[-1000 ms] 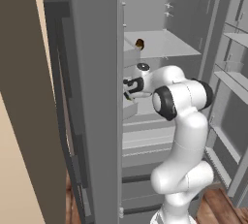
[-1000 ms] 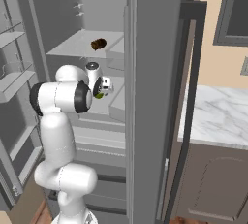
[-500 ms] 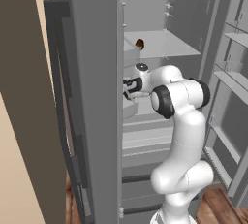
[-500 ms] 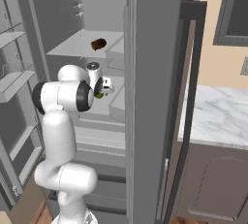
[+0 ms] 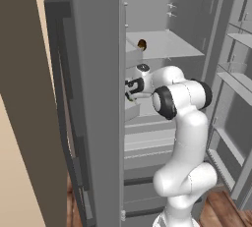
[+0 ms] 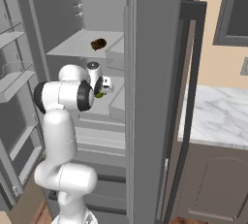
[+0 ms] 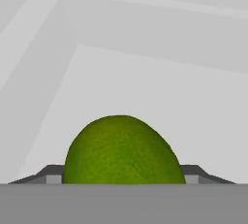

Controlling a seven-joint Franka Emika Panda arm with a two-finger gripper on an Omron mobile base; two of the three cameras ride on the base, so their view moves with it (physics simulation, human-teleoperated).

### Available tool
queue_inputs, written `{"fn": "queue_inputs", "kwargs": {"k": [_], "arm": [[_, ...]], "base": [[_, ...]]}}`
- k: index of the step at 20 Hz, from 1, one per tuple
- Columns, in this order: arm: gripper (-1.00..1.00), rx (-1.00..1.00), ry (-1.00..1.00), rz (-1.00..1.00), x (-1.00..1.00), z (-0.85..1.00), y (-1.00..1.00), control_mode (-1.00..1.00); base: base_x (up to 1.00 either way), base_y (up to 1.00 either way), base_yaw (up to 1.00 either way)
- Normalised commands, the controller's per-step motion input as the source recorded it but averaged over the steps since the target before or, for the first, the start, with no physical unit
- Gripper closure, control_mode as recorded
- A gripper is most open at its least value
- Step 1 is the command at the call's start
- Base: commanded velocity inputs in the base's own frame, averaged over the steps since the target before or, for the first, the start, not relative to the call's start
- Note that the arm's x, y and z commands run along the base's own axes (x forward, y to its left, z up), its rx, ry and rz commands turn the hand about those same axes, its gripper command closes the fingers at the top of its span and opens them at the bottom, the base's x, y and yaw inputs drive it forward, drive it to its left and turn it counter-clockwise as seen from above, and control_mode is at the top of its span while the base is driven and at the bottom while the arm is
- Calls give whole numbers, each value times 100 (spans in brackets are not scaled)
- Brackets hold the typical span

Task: Place the cold items (sweet potato and lime) from the fridge in one tupperware on the dining counter. Place the warm items (hot dog and kebab skewer) in the stove area in another tupperware.

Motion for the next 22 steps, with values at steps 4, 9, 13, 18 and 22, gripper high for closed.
{"fn": "queue_inputs", "kwargs": {"k": [4, 9, 13, 18, 22], "arm": [[100, 0, -2, 0, -12, -13, -4, -100], [100, 7, -27, -11, -91, 0, -25, -100], [100, 12, -25, -12, -100, 19, -33, -100], [100, 7, -8, -15, -97, 61, -30, -100], [100, 0, 0, -8, -74, 96, -21, -100]], "base": [[0, 0, 0], [0, 0, 0], [0, 0, 0], [0, 0, 0], [0, 0, 0]]}}
